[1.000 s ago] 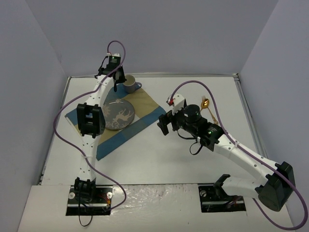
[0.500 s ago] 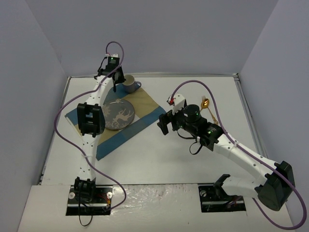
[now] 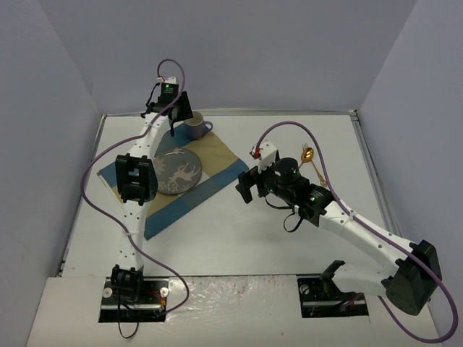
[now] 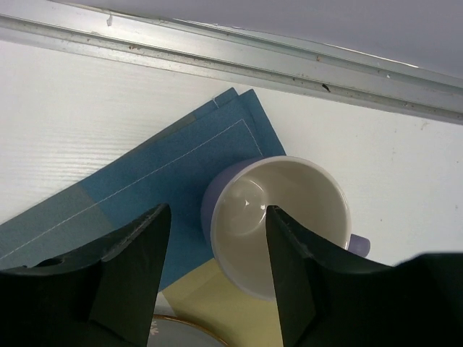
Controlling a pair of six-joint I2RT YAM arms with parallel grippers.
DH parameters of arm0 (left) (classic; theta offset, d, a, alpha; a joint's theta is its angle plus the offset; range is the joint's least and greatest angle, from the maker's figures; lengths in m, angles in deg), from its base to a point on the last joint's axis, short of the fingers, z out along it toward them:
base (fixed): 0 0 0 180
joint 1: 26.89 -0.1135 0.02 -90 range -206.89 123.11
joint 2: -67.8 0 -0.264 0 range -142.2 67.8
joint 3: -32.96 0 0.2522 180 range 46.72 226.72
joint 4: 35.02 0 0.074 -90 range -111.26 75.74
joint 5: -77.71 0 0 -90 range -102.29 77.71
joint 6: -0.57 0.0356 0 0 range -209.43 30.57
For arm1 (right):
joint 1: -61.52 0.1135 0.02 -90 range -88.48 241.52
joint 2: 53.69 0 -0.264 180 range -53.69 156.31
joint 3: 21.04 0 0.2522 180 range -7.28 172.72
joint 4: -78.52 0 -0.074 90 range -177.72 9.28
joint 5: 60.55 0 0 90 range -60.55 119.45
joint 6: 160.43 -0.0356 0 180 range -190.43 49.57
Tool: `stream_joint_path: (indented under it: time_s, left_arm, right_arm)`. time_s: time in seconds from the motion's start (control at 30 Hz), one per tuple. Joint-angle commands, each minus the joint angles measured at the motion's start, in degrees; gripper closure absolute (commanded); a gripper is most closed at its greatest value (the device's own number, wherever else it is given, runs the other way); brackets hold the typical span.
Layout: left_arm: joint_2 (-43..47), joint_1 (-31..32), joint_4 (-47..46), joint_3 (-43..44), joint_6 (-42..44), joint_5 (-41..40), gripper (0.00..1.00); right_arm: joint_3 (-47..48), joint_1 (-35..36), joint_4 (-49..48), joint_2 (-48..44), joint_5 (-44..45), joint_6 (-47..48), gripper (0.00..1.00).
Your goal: Set the dinner table for one person
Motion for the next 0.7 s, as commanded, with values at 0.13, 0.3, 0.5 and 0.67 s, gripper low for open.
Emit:
stream_joint_path:
  time_s: [0.13,0.3,0.5,0.67]
  left_arm:
    - [10.76,-0.42,-2.78,1.9,0.45,0.55,0.09]
    - [20.19,-0.46,-0.48,-2.07,3.73,-1.98,0.03]
    - [32.38,-0.59,6.06,-9.56,7.9,-5.41,0.03]
    - [47.25,-0.6,7.04,-25.56,7.54,-10.0,0.03]
  right_arm:
    - [1.47,-1.89,-4.02,0.51,15.19,-6.61,0.0]
    - [3.18,-10.57,2.72,3.53,22.85,-19.46,0.02]
    - [4.78,-19.44,3.16,11.01,24.84,-24.27,0.05]
    - [9.2,-22.54,3.17,20.83,26.03,-26.47,0.06]
